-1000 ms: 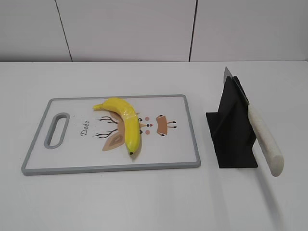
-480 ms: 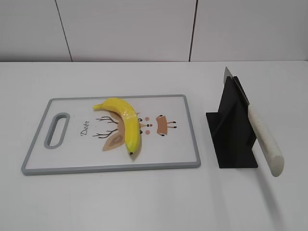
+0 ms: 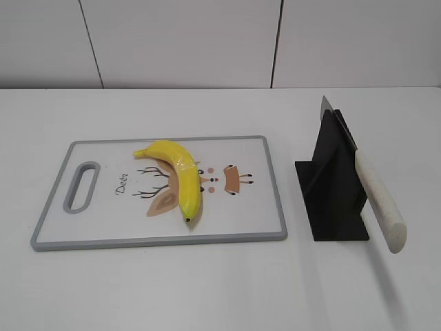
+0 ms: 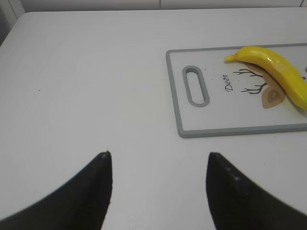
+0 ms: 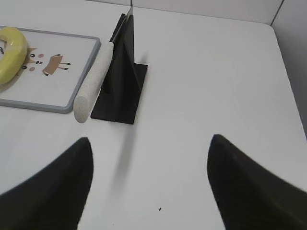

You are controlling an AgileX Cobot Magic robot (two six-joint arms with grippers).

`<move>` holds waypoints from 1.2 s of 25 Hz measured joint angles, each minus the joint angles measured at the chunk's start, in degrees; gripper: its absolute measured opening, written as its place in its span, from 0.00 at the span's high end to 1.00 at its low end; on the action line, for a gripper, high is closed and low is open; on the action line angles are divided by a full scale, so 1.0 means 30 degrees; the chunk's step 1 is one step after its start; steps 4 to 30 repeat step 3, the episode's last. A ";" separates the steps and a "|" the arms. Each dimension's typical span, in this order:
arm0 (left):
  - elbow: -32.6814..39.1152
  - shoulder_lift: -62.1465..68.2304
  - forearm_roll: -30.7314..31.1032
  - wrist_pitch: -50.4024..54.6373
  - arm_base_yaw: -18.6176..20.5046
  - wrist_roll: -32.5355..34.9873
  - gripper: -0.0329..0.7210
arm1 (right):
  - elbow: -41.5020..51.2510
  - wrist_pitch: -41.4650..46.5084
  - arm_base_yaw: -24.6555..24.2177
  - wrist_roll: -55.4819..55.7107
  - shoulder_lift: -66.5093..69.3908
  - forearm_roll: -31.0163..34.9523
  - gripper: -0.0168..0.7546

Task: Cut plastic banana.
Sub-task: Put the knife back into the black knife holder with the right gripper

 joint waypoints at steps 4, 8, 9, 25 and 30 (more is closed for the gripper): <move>0.0000 0.0000 0.0000 0.0000 0.0000 0.0002 0.19 | 0.0000 0.0000 0.0000 0.0000 0.0000 0.0000 0.24; 0.0000 0.0000 0.0000 0.0000 0.0000 0.0002 0.19 | 0.0000 0.0000 0.0000 0.0000 0.0000 0.0000 0.24; 0.0000 0.0000 0.0000 0.0000 0.0000 0.0002 0.19 | 0.0000 0.0000 0.0000 0.0000 0.0000 0.0000 0.24; 0.0000 0.0000 0.0000 0.0000 0.0000 0.0002 0.19 | 0.0000 0.0000 0.0000 0.0000 0.0000 0.0000 0.24; 0.0000 0.0000 0.0000 0.0000 0.0000 0.0002 0.19 | 0.0000 0.0000 0.0000 0.0000 0.0000 0.0000 0.24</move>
